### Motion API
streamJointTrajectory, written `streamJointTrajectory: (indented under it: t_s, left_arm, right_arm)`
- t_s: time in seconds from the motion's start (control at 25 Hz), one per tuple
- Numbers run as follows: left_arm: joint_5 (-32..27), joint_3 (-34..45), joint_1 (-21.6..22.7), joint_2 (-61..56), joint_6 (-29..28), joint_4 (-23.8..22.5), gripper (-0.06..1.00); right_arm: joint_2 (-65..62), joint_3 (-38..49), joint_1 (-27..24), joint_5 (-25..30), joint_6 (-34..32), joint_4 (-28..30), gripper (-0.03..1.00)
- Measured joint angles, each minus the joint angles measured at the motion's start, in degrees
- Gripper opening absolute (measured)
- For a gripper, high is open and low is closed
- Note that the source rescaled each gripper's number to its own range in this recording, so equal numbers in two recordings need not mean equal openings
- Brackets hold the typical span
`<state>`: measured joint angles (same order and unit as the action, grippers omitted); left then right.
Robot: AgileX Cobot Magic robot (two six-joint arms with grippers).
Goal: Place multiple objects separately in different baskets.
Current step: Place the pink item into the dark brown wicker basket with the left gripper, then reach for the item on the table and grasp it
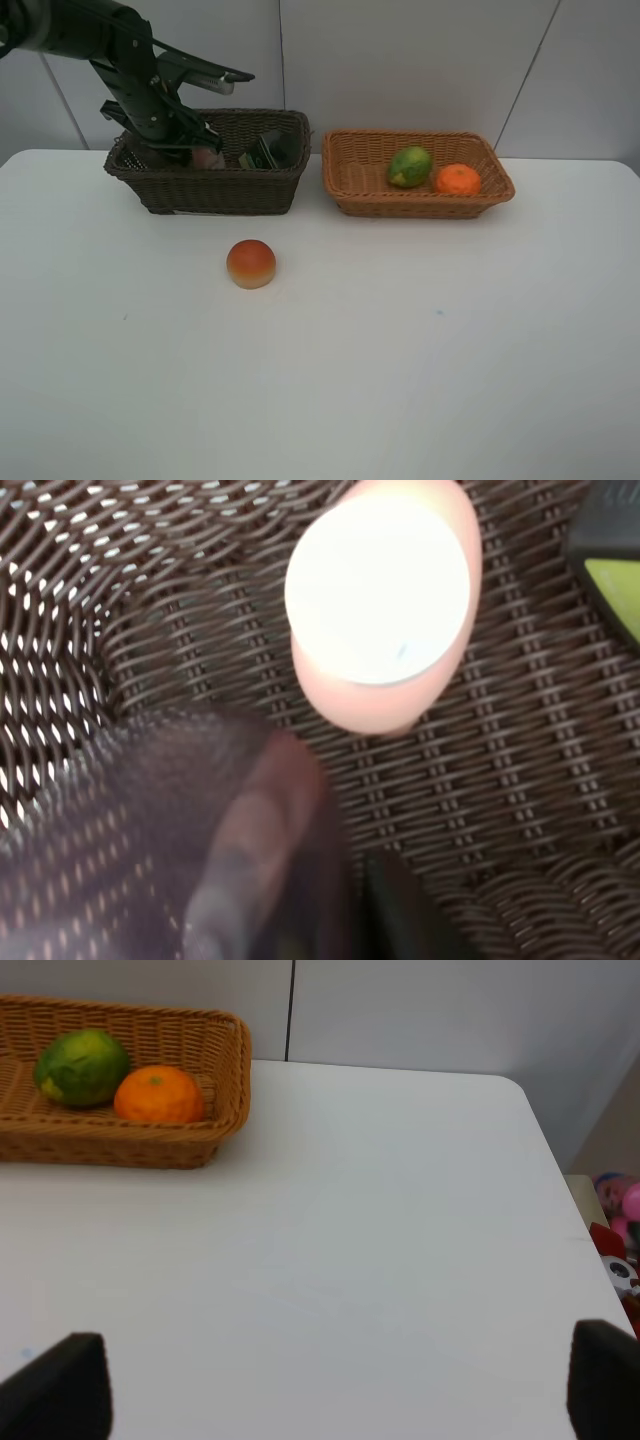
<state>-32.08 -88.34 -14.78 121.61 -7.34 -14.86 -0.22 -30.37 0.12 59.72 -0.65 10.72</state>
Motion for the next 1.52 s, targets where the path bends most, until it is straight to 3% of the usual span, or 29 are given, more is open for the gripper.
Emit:
streamJointTrajectory:
  t_s: [0.12,0.2,0.28,0.32,0.76,1.16,1.52]
  left_arm:
    - [0.3,0.0,0.1,0.0,0.0,0.0,0.45]
    - [0.3,0.0,0.1,0.0,-0.4,0.0,0.77]
    - [0.3,0.0,0.1,0.0,-0.9,0.0,0.93]
    - [0.3,0.0,0.1,0.0,-1.0,0.0,0.96]
    - [-5.0,0.0,-1.3,-5.3,-1.1,0.1,1.00]
    - [-14.7,0.1,-9.8,-11.3,-0.6,5.0,1.00]
    - [-12.5,8.9,-17.1,-12.2,-2.9,10.1,1.00]
  right_arm:
    - [0.0,0.0,0.0,0.0,0.0,0.0,0.98]
    - [0.0,0.0,0.0,0.0,0.0,0.0,0.98]
    - [0.0,0.0,0.0,0.0,0.0,0.0,0.98]
    - [0.0,0.0,0.0,0.0,0.0,0.0,0.98]
    - [0.0,0.0,0.0,0.0,0.0,0.0,0.98]
    - [0.0,0.0,0.0,0.0,0.0,0.0,0.98]
    - [0.0,0.0,0.0,0.0,0.0,0.0,0.98]
